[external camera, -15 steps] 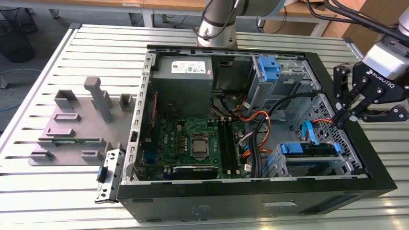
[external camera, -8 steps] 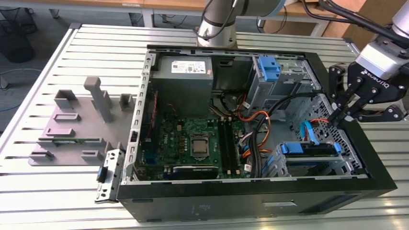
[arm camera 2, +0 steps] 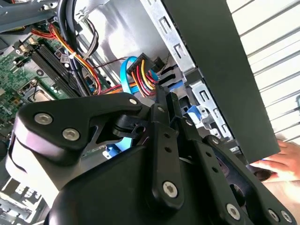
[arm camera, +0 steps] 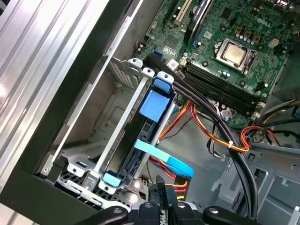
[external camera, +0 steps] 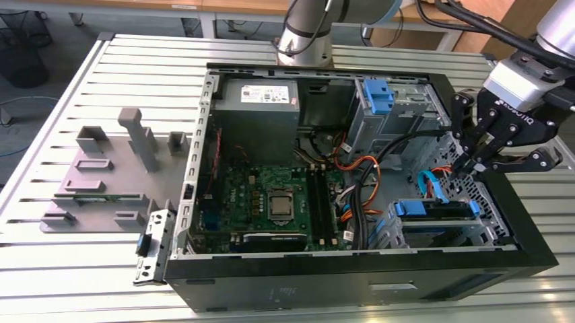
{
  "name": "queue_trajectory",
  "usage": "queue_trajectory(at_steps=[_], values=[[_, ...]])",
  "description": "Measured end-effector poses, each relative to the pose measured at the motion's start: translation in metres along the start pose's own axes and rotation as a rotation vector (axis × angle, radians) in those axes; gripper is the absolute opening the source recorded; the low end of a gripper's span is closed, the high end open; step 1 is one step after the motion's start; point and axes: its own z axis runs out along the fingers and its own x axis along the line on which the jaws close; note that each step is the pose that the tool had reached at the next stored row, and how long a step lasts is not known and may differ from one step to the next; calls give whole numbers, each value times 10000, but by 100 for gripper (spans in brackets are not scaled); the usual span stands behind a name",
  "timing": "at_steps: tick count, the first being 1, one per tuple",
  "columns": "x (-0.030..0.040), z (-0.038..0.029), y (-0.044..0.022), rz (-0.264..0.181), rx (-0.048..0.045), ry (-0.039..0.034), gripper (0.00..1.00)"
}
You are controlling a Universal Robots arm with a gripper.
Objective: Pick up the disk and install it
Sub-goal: 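Insert the second disk wire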
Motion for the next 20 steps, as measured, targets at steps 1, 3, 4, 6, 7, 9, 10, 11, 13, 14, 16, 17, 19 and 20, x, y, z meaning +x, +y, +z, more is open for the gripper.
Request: queue_trajectory(at_steps=[1, 3, 4, 6, 7, 9, 10, 11, 13, 14, 16, 17, 19, 20], values=[[-2, 1, 7, 34, -1, 0, 17], [-4, 3, 18, 110, -3, 0, 17], [-3, 5, 23, 144, -3, -3, 17], [4, 8, 31, 217, -3, -8, 17], [10, 9, 36, 260, -3, -10, 17], [20, 11, 44, 349, -3, -16, 17], [26, 13, 47, 396, -3, -19, 17], [32, 14, 50, 445, -4, -22, 17], [43, 16, 56, 549, -4, -29, 17], [50, 18, 59, 605, -4, -33, 17], [56, 18, 64, 693, -4, -38, 17], [56, 18, 64, 711, -4, -39, 17], [56, 19, 64, 718, -4, -40, 17], [56, 18, 64, 719, -4, -40, 17]])
